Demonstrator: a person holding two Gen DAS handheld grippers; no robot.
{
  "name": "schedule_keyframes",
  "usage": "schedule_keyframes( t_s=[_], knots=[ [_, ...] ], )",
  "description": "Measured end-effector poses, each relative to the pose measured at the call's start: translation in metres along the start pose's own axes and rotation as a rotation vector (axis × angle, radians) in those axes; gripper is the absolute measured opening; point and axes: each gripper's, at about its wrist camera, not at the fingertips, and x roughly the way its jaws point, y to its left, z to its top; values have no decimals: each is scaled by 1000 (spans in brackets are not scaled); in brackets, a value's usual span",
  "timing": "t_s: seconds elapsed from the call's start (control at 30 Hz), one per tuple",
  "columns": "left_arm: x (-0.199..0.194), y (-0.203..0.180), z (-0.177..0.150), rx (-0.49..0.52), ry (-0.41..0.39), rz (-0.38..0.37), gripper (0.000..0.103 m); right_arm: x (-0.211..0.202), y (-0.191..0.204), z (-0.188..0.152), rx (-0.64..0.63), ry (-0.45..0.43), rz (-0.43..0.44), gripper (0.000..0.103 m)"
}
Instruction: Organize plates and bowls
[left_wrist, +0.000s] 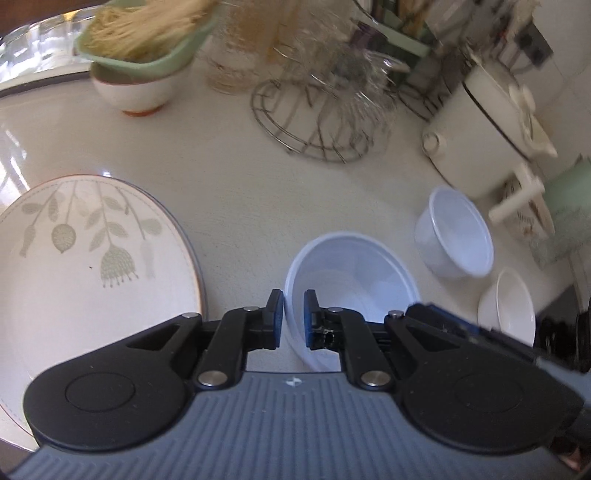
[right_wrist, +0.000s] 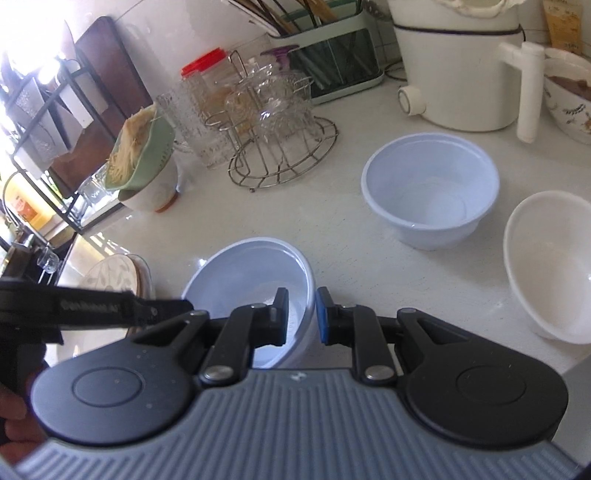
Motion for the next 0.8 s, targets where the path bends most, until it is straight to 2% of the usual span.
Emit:
schedule_keyframes(
  t_s=[0.17, 0.33, 0.4, 0.47, 0.53, 0.8],
  knots=[
    [-4, 2, 6, 10, -21, 40, 12, 0, -1, 2, -8, -4, -5, 20],
    [-27, -2, 15, 29, -66, 81, 23, -13, 0, 12, -26, -35, -25, 22],
    [-40, -5, 19, 29, -84, 80, 25, -21, 1, 18, -33, -58, -32, 28],
    [-53, -9, 21, 35, -102, 77, 26, -32, 1, 22, -26, -80, -40, 44],
    [-67, -16, 22, 44, -124, 82, 30, -44, 1, 26, -19, -100, -41, 55],
    [-120, -50, 4, 77, -190, 53, 32, -99, 8, 32, -30, -168, -23, 56]
  ],
)
